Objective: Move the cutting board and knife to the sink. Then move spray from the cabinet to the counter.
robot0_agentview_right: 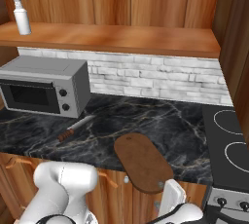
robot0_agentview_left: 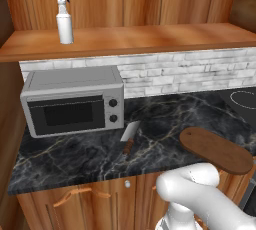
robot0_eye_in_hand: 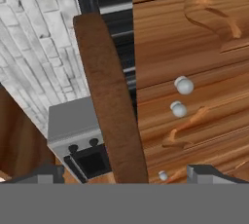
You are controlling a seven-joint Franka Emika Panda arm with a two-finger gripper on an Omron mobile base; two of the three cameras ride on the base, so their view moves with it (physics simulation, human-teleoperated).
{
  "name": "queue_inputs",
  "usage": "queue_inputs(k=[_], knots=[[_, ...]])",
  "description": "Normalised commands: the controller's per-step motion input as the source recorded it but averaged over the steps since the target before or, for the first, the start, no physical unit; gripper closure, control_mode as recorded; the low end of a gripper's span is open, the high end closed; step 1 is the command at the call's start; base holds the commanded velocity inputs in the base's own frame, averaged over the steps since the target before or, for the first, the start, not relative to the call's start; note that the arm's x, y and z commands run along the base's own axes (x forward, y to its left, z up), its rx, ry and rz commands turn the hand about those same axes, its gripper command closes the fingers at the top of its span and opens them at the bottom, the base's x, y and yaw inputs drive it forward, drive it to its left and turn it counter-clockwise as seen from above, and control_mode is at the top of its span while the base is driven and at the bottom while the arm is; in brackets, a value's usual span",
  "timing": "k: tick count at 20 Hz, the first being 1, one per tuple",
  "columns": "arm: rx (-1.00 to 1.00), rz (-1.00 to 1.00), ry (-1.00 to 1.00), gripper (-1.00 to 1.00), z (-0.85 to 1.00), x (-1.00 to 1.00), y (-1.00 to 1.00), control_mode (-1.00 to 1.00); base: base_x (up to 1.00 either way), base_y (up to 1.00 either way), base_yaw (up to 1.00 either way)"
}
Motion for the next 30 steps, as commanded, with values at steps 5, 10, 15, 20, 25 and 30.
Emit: queue_inputs(k=[5, 10, 15, 20, 25, 30], knots=[[0.0, 0.0, -0.11, -1.0, 0.0, 0.0, -0.03, -1.0, 0.0, 0.0, 0.0], [0.0, 0.0, -0.1, -1.0, -0.02, 0.0, -0.01, -1.0, 0.0, 0.0, 0.0], [0.0, 0.0, -0.05, -1.0, -0.03, 0.02, 0.0, -1.0, 0.0, 0.0, 0.0], [0.0, 0.0, -0.01, -1.0, -0.09, 0.13, 0.0, -1.0, 0.0, 0.0, 0.0], [0.0, 0.0, -0.01, -1.0, -0.01, 0.14, 0.0, -1.0, 0.0, 0.0, 0.0], [0.0, 0.0, 0.0, -1.0, -0.01, 0.11, 0.0, -1.0, 0.0, 0.0, 0.0]])
